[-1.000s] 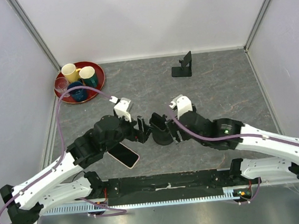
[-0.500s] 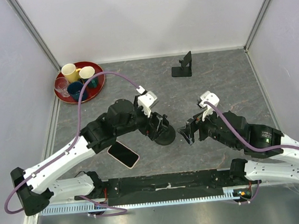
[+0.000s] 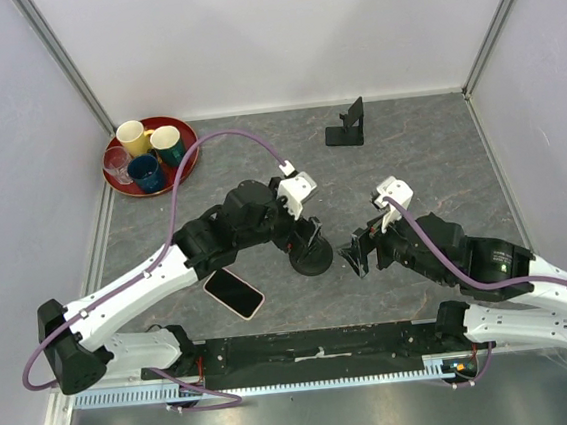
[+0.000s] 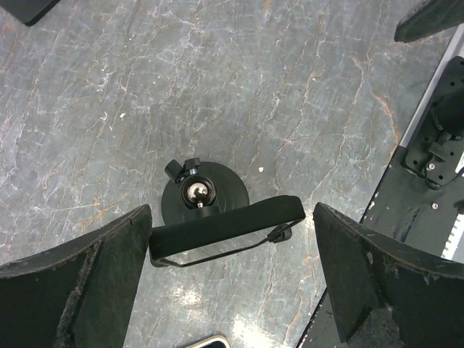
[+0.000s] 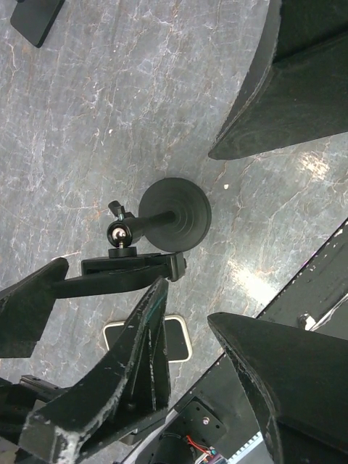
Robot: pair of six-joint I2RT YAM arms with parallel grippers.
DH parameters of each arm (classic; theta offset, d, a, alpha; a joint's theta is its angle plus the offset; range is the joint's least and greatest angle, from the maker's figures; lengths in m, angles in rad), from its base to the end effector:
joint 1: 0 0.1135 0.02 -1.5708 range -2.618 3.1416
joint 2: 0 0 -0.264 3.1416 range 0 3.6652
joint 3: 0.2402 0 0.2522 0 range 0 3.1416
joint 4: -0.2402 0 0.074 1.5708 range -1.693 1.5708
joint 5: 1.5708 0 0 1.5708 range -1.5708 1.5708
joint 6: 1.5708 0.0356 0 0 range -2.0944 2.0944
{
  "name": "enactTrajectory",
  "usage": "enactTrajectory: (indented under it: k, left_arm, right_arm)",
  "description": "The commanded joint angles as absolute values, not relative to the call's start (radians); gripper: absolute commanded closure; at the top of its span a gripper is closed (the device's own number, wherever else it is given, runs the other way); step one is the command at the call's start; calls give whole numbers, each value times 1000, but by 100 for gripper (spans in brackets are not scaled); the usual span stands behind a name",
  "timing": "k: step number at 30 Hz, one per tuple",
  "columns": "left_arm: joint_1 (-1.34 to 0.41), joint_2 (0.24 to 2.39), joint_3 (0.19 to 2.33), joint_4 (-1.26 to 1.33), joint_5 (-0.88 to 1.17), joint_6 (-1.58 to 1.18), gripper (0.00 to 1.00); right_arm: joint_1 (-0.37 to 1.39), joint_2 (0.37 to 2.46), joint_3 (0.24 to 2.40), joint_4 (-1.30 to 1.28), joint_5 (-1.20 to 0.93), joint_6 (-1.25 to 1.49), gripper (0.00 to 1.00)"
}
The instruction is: Place the phone on the phone stand
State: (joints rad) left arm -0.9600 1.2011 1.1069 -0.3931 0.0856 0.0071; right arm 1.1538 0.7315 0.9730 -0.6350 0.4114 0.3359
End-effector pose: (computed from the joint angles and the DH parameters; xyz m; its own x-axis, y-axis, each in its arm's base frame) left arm 0.1528 -0.2236 0.3451 -0.2624 0.3872 -0.8839 0.8614 0.5068 -0.0338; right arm 0.0720 0.1273 0.3658 -0.3735 -0.0973 -0.9225 -0.5988 0.7848 0.1597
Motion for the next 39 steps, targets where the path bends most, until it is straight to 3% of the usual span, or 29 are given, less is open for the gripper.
enactTrajectory:
  k: [1, 18, 22, 25, 28, 29, 31, 34, 39]
  left_arm:
    - [-960, 1198, 1132, -325, 17, -81, 2]
    - [-1035, 1193, 1063, -285, -161, -207, 1]
    - [-1039, 1190, 1057, -278, -158, -184, 6]
    - [-1039, 1181, 1054, -278, -178, -176, 17]
    - [-1039, 1166, 1052, -281, -210, -181, 40]
    - [-1039, 1164, 1052, -284, -218, -184, 52]
    - [-1039, 1154, 1057, -291, -244, -192, 65]
    - [-1039, 1143, 1075, -314, -276, -210, 98]
    - [-1039, 1147, 1166, -446, -527, -348, 98]
  right_arm:
    - [1154, 713, 960, -601, 420, 328, 7]
    - [1154, 703, 948, -591, 423, 334, 6]
    - [1154, 699, 945, -592, 423, 337, 6]
    - [1154, 696, 945, -592, 422, 339, 5]
    - [1154, 693, 945, -592, 426, 339, 5]
    - [1154, 692, 946, -592, 426, 339, 5]
    - [1152, 693, 946, -591, 428, 341, 5]
    - [1152, 695, 948, -588, 431, 339, 5]
    - [1152, 698, 946, -586, 439, 339, 4]
